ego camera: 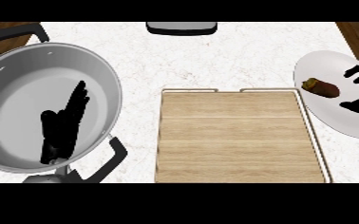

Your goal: Pick the sweet potato from the tray and place it in the plate

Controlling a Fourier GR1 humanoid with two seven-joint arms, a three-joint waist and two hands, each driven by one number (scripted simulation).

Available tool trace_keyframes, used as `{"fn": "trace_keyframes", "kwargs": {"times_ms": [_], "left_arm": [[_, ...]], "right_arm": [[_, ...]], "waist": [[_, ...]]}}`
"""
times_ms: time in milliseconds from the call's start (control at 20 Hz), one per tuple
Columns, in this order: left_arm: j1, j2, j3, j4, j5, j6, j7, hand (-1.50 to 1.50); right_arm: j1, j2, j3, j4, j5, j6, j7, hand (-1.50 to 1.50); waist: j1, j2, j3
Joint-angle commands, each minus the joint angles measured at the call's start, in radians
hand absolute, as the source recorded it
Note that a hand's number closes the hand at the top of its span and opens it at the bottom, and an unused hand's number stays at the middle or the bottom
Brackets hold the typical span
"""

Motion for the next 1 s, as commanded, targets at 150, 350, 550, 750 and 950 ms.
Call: {"fn": "trace_keyframes", "kwargs": {"times_ms": [150, 350, 550, 750, 950], "left_arm": [[-0.046, -0.052, -0.024, 0.08, -0.003, 0.005, 0.048, 0.0], [0.011, -0.053, -0.015, 0.042, -0.001, 0.011, 0.026, 0.0], [0.014, -0.035, 0.007, 0.052, 0.013, -0.018, 0.016, 0.0], [0.021, -0.065, -0.026, 0.045, -0.025, 0.004, 0.022, 0.0], [0.043, -0.037, 0.017, 0.039, 0.028, -0.053, -0.009, 0.0]], "right_arm": [[-0.041, 0.025, -0.12, 0.049, -0.132, 0.047, -0.243, -1.5], [-0.066, 0.02, -0.303, 0.058, -0.334, 0.138, -0.322, -1.5], [-0.012, -0.028, -0.38, 0.133, -0.41, 0.246, -0.385, -1.5], [-0.003, -0.066, -0.394, 0.191, -0.421, 0.323, -0.411, -1.5], [0.026, -0.087, -0.403, 0.206, -0.433, 0.382, -0.469, -1.5]], "waist": [[-0.026, 0.013, -0.015], [-0.042, 0.007, -0.014], [-0.032, 0.011, -0.015], [-0.017, 0.011, -0.015], [-0.016, 0.009, -0.015]]}}
